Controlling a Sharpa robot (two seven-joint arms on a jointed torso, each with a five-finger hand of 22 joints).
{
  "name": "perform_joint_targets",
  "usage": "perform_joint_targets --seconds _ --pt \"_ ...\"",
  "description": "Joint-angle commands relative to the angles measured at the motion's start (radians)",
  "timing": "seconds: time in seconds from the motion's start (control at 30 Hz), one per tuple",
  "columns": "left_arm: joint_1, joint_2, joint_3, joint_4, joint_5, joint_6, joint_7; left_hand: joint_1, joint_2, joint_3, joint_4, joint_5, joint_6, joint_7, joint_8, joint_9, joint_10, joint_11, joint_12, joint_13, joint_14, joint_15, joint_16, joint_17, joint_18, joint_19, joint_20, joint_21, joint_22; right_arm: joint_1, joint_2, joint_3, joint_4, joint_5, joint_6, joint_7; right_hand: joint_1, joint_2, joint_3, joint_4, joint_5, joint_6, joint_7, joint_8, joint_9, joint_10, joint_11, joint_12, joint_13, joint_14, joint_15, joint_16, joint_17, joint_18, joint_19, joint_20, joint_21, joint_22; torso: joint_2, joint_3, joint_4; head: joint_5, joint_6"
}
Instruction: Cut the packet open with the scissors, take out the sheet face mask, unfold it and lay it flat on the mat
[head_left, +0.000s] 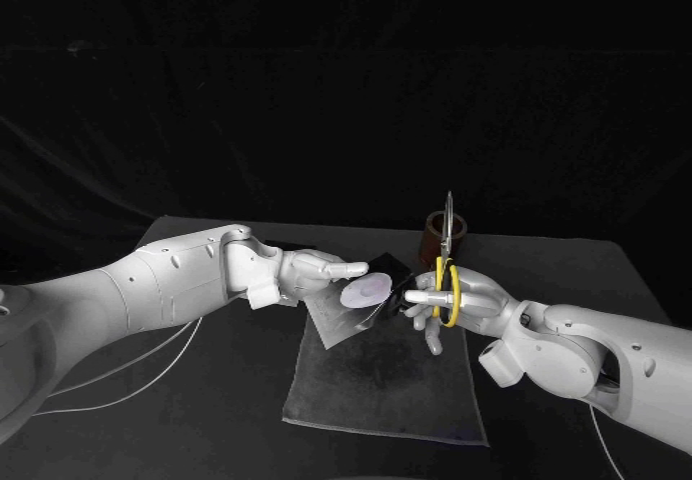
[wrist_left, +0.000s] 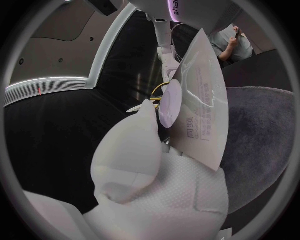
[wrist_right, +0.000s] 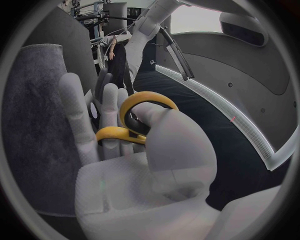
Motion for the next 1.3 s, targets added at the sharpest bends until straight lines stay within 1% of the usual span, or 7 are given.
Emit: perform_joint_targets --seconds 0.03,0.2,0.47,0.77,1.0,1.1,1.3 --pt "0.000 0.003 0.000 0.002 0.037 -0.012 0.042 0.023 -0.001 -0.018 -0.001 -0.003 0.010 0.000 0.024 0.012 0.010 0.002 0.004 0.002 -0.015 0.006 -0.017 0.006 0.012 -0.042 0.012 -0.040 -0.005 0.001 0.004 0.001 -0.003 -0.027 0.015 0.001 0.003 0.010 0.053 -0.048 0.003 0.007 -0.002 0.004 0.001 0.007 0.000 0.004 0.001 0.007 -0.002 0.005 0.002 0.154 -0.001 -0.009 -0.005 0.000 0.000 0.0005 0.0001 -0.002 0.001" --pt "0.000 0.006 0.000 0.006 0.026 0.007 0.026 0.060 0.006 -0.046 -0.002 -0.004 0.024 0.020 0.033 0.013 0.017 0.011 -0.016 -0.001 -0.048 0.022 -0.054 0.012 0.015 -0.104 0.038 -0.092 -0.003 0.001 0.008 0.001 -0.006 -0.038 0.011 -0.009 0.003 0.010 0.054 -0.050 0.003 0.008 -0.002 0.004 0.002 0.008 -0.001 0.003 0.001 0.007 -0.002 0.005 0.002 0.154 -0.001 -0.010 -0.005 0.000 0.000 0.0007 -0.0004 -0.001 -0.002" --pt "0.000 0.012 0.000 0.008 -0.020 0.034 0.004 0.206 0.014 -0.024 -0.033 -0.003 0.091 0.015 0.015 -0.002 0.048 0.005 -0.036 -0.007 -0.045 0.017 -0.075 0.024 0.017 -0.100 0.037 -0.104 0.000 0.001 0.017 0.000 -0.014 -0.050 0.000 -0.024 0.002 0.010 0.055 -0.051 0.003 0.007 -0.002 0.005 0.002 0.008 -0.001 0.003 0.002 0.007 -0.002 0.005 0.002 0.154 -0.001 -0.010 -0.005 0.000 0.000 0.0007 -0.0004 -0.006 -0.004" --pt "0.001 0.007 0.000 0.010 -0.124 -0.028 0.018 0.394 0.019 0.074 -0.003 -0.002 0.248 -0.011 -0.033 -0.040 0.129 -0.023 -0.059 -0.020 0.015 -0.013 -0.082 0.046 0.015 -0.036 -0.008 -0.076 0.010 0.001 0.016 0.000 -0.016 -0.052 -0.004 -0.022 0.002 0.010 0.055 -0.051 0.003 0.007 -0.002 0.005 0.002 0.008 -0.001 0.003 0.002 0.007 -0.002 0.005 0.002 0.154 -0.001 -0.010 -0.005 0.000 0.000 0.0012 -0.0002 -0.009 -0.008" --pt "0.001 0.006 0.000 0.010 -0.157 -0.081 0.077 0.424 0.036 0.164 -0.013 -0.002 0.309 -0.029 -0.031 -0.037 0.190 -0.046 -0.052 -0.017 0.070 -0.037 -0.071 0.066 0.014 0.005 -0.034 -0.040 0.025 0.000 0.019 -0.001 -0.022 -0.051 0.008 -0.032 -0.001 0.009 0.057 -0.052 0.003 0.006 -0.002 0.005 0.003 0.007 0.000 0.002 0.001 0.007 -0.002 0.005 0.003 0.154 0.000 -0.010 -0.006 0.000 0.000 0.0005 -0.0001 -0.007 -0.010" --pt "0.001 0.006 0.000 0.011 -0.176 -0.101 0.108 0.416 0.025 0.193 -0.011 -0.002 0.314 -0.033 -0.028 -0.030 0.202 -0.051 -0.052 -0.018 0.081 -0.042 -0.070 0.074 0.013 0.009 -0.039 -0.034 0.027 0.000 0.021 -0.002 -0.025 -0.042 0.011 -0.040 -0.012 0.009 0.064 -0.053 0.003 -0.006 0.004 0.003 0.005 -0.008 0.005 -0.008 -0.002 0.001 0.001 0.002 0.004 0.152 -0.003 -0.008 -0.010 -0.003 0.000 0.0006 0.0001 -0.007 -0.010" --pt "0.001 0.003 0.000 0.012 -0.192 -0.129 0.136 0.394 -0.004 0.262 -0.009 -0.002 0.316 -0.036 -0.025 -0.016 0.215 -0.054 -0.060 -0.020 0.089 -0.044 -0.074 0.091 0.011 0.007 -0.042 -0.026 0.030 -0.001 0.022 -0.004 -0.027 -0.026 0.010 -0.036 -0.086 -0.087 -0.010 -0.048 0.001 -0.093 0.050 -0.052 -0.017 -0.123 0.050 -0.076 -0.022 -0.063 0.038 -0.035 -0.008 0.143 -0.025 0.017 -0.034 -0.017 0.000 0.0009 0.0003 -0.008 -0.011"
